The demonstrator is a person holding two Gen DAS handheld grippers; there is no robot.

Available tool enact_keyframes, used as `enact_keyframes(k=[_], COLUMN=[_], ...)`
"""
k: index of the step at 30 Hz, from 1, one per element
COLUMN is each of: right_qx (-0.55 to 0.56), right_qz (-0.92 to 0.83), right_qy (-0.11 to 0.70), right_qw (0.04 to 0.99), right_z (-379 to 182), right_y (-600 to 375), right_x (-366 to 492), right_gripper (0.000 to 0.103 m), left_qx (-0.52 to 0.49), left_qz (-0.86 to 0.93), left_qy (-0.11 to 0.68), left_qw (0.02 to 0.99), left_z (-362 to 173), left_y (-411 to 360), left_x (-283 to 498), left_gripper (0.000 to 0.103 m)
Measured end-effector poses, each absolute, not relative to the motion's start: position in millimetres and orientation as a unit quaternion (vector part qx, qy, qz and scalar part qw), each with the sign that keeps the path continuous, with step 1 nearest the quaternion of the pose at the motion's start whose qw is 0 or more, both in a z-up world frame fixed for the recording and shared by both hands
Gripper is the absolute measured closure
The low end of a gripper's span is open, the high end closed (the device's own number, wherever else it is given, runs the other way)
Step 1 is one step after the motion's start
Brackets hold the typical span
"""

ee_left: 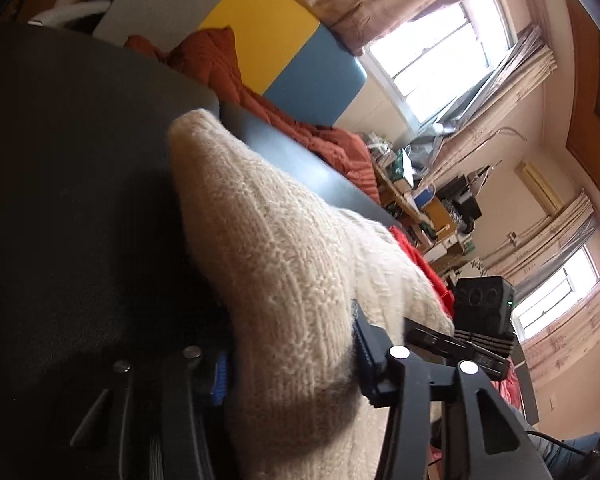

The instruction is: Fold clothes

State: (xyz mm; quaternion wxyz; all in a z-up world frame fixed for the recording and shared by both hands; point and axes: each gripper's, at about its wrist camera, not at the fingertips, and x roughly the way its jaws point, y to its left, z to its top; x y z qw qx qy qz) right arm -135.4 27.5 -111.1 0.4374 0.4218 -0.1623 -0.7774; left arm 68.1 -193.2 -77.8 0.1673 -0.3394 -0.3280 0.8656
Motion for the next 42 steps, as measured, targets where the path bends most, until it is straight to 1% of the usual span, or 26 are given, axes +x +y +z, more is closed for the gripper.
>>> enact_keyframes(k=[1,3,6,10,12,16,19,21,23,26,28,29,30,31,32,34,35,36,37,39,40,42], right_qx=[0.418,0.41,0.399,0.363,0.332,0.272,0.235,0.22,0.218,0.247,0.288,0.299,0.31,0.317,0.323,0.322,0.321,0.319,0.314,0.297,0.284,0.245], right_qz=[-0.773,-0.762,-0.743,-0.709,-0.688,-0.635,-0.583,-0.547,-0.519,-0.486,-0.48,-0.486,-0.491,-0.489,-0.487,-0.487,-0.49,-0.495,-0.505,-0.527,-0.539,-0.569], right_qy=[-0.164,-0.166,-0.157,-0.156,-0.144,-0.104,-0.065,-0.036,-0.005,0.037,0.077,0.1,0.115,0.108,0.099,0.075,0.073,0.072,0.075,0.076,0.077,0.083], right_qw=[0.449,0.472,0.513,0.585,0.629,0.715,0.775,0.807,0.827,0.838,0.826,0.815,0.806,0.805,0.805,0.808,0.807,0.805,0.8,0.793,0.789,0.78], right_z=[-108,-102,-89,-53,-21,56,112,140,155,146,114,97,81,69,58,53,54,55,58,67,73,85], right_y=[22,10,-25,-82,-122,-222,-308,-365,-420,-495,-542,-559,-574,-582,-588,-590,-589,-587,-581,-565,-557,-539], right_x=[-134,-131,-123,-120,-115,-94,-66,-44,-24,-2,8,12,14,12,10,4,2,1,1,-1,-2,-3], right_gripper=[0.055,0.056,0.057,0.057,0.057,0.057,0.057,0.057,0.057,0.056,0.054,0.053,0.047,0.044,0.043,0.037,0.036,0.031,0.025,0.021,0.021,0.021], left_qx=[-0.329,-0.308,-0.269,-0.185,-0.14,-0.041,0.019,0.031,0.027,-0.005,-0.04,-0.04,-0.037,-0.035,-0.033,-0.039,-0.041,-0.044,-0.046,-0.043,-0.045,-0.045], left_qz=[0.869,0.878,0.899,0.932,0.946,0.964,0.957,0.943,0.923,0.875,0.831,0.825,0.821,0.817,0.819,0.821,0.821,0.822,0.822,0.819,0.815,0.807], left_qy=[-0.33,-0.331,-0.32,-0.303,-0.292,-0.254,-0.24,-0.249,-0.275,-0.332,-0.376,-0.381,-0.384,-0.387,-0.378,-0.359,-0.349,-0.339,-0.329,-0.305,-0.29,-0.258], left_qw=[0.164,0.156,0.13,0.068,0.034,-0.068,-0.16,-0.219,-0.267,-0.353,-0.407,-0.415,-0.421,-0.427,-0.431,-0.442,-0.449,-0.456,-0.463,-0.485,-0.499,-0.529], left_z=[-71,-54,-18,44,75,137,171,181,180,153,118,108,100,92,93,98,101,103,106,111,114,125], left_y=[-197,-202,-212,-241,-257,-291,-318,-338,-360,-401,-430,-435,-440,-444,-444,-441,-440,-439,-438,-428,-424,-407], left_x=[79,101,139,210,248,339,403,434,453,470,475,476,478,480,480,476,475,473,472,468,476,476], left_gripper=[0.057,0.058,0.058,0.058,0.058,0.058,0.058,0.058,0.058,0.058,0.058,0.056,0.056,0.055,0.055,0.053,0.051,0.049,0.045,0.042,0.04,0.04])
